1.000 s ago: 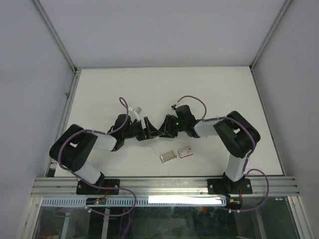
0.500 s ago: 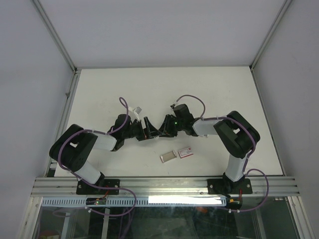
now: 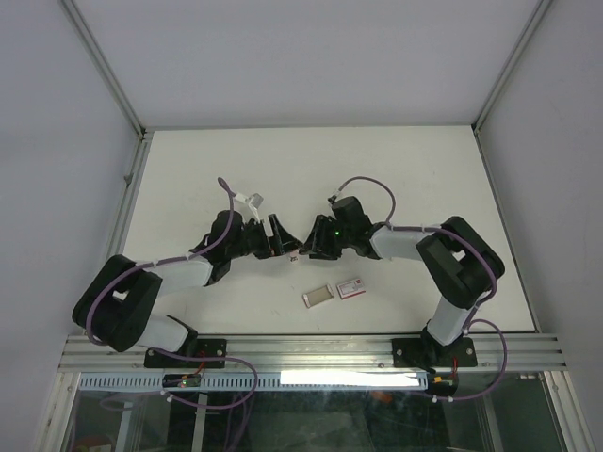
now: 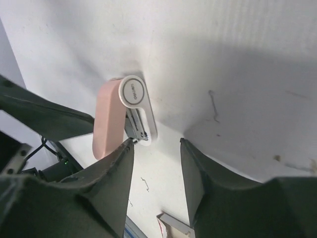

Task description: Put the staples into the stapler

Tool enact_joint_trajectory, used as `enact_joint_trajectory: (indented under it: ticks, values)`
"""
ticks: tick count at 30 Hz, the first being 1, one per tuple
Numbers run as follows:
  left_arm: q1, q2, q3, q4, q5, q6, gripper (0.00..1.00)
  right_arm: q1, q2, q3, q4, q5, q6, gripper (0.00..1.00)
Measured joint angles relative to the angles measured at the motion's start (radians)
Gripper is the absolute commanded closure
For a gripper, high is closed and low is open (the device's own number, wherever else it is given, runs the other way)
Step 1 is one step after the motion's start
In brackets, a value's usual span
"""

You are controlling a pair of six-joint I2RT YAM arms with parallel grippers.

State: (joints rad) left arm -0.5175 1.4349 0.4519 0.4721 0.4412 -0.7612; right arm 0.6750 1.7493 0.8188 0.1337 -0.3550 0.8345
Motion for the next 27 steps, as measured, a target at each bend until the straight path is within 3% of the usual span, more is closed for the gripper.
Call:
enact_joint_trajectory:
  ticks: [6, 14, 27]
  values:
    - [0.0, -0.075, 0.05, -0.101, -0.089, 0.072, 0.14, -0.026, -0.071, -0.037, -0.054, 0.032, -0.026, 0.54]
    - [0.0, -0.014, 0.116, -0.219, -0.172, 0.158, 0.21, -0.04, -0.116, -0.089, -0.061, 0.052, -0.032, 0.54]
    - [-0.063, 0.116, 0.174, -0.287, -0.262, 0.215, 0.54, -0.036, -0.157, -0.102, -0.059, 0.068, -0.064, 0.55]
